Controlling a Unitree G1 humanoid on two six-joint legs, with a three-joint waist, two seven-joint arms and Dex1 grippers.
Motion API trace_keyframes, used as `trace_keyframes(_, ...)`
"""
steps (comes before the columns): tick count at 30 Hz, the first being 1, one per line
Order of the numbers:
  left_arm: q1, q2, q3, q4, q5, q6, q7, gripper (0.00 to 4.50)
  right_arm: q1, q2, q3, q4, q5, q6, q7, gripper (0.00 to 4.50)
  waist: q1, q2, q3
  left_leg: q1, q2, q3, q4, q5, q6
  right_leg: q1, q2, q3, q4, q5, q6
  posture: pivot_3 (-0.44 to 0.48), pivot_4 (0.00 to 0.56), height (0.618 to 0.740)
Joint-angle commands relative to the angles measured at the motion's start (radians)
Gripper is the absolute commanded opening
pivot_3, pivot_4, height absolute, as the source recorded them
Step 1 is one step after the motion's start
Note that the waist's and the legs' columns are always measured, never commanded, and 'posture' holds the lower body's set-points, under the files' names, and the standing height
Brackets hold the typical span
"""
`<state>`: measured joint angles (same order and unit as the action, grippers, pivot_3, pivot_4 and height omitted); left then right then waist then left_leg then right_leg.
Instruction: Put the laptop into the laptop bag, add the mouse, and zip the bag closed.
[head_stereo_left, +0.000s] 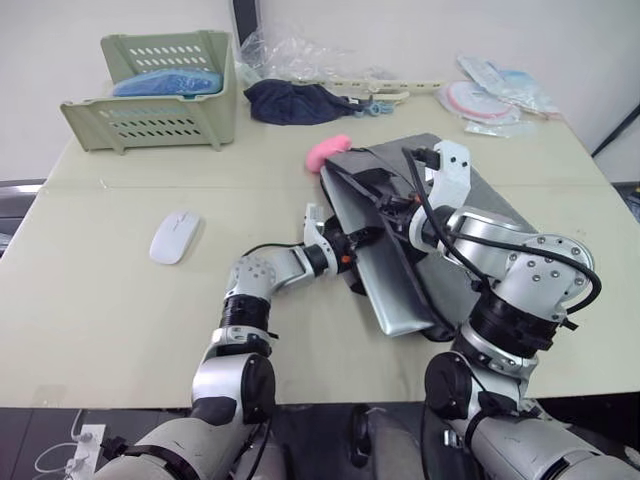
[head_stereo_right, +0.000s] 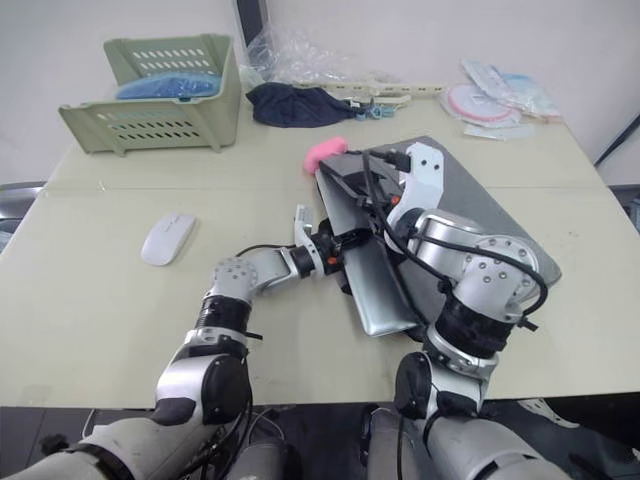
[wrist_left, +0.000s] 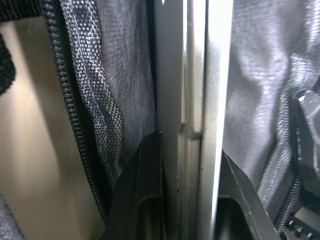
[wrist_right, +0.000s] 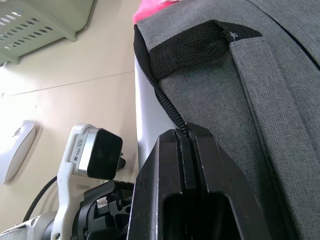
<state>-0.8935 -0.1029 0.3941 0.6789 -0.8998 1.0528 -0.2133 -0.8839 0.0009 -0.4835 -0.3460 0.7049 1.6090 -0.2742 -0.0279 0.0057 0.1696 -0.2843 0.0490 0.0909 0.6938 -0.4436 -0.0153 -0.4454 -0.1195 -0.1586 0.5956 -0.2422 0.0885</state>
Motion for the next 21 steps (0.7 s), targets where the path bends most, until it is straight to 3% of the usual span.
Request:
trace_keyframes(1,-0.015,-0.028,-0.005,0.008,-0.013,-0.004,-0.077,0.41,-0.05,-0.063,0.014,-0.021,0.061,0.005,-0.006,0.01,0.001,0.0,0.0,0.0,0.0,0.0,0.0,0.0,0.0,0.0,0.0,0.0,0.0,0.0,0.0,0.0,0.15,0.74)
trace_keyframes(10,-0.02,-0.032,-0.001,0.028,0.016,-0.012,-0.101,0.41,-0.115,-0.187,0.049,0.053,0.179,0.005,-0.02,0.01,0.0,0.0,0.0,0.0,0.0,0.0,0.0,0.0,0.0,0.0,0.0,0.0,0.0,0.0,0.0,0.0,0.15,0.74)
trace_keyframes(21,-0.059,-0.041,0.001,0.077,0.033,-0.043,-0.119,0.41,-0.13,-0.193,0.058,0.078,0.284,0.005,-0.095,0.01,0.004,0.001,0.0,-0.006,0.0,0.0,0.001,0.0,0.001,0.0,0.0,0.0,0.0,0.001,0.002,0.0,0.15,0.74)
